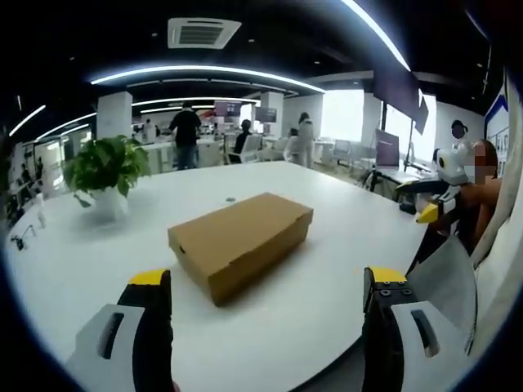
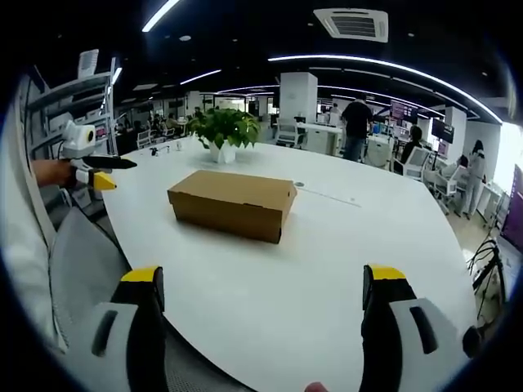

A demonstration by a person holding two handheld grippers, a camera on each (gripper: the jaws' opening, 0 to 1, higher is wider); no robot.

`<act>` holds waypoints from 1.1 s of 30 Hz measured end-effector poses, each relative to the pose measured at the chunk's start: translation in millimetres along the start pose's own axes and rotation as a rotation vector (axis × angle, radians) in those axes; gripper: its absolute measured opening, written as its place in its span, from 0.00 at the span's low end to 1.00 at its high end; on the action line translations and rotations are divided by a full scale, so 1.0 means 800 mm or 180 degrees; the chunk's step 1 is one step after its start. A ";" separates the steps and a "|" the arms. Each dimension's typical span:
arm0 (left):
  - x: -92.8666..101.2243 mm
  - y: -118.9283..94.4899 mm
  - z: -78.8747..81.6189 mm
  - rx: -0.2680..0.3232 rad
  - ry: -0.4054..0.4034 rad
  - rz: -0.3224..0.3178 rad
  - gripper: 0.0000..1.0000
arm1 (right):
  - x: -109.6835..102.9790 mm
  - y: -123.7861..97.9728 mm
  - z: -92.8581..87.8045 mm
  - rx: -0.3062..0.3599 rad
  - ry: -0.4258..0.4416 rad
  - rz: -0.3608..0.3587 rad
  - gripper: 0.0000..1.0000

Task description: Operate the shoe box by opening the lid, removing the specified soft item, and placing it in the target area until the item is outside and the box remains undamaged.

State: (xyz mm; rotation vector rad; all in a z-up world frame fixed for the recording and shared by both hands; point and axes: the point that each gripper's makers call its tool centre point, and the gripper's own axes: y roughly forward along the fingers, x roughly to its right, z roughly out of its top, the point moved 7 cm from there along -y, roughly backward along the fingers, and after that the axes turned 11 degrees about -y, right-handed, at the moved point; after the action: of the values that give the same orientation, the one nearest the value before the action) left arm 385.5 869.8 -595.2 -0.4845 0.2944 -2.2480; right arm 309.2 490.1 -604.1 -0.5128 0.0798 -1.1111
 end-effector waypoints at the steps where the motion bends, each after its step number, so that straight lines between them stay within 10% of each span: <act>1: 0.000 0.000 0.000 -0.0002 -0.0002 0.0000 1.00 | 0.000 0.000 0.000 0.0000 -0.0001 0.0000 0.96; 33: -0.014 0.007 0.007 0.0008 0.0020 0.0124 0.98 | 0.016 0.019 0.010 0.0000 -0.0100 0.0095 0.96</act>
State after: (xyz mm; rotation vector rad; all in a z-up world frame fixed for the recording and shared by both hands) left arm 398.2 874.4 -594.8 -0.4665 0.3018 -2.2123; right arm 330.5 486.9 -601.3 -0.5273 0.0599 -1.0735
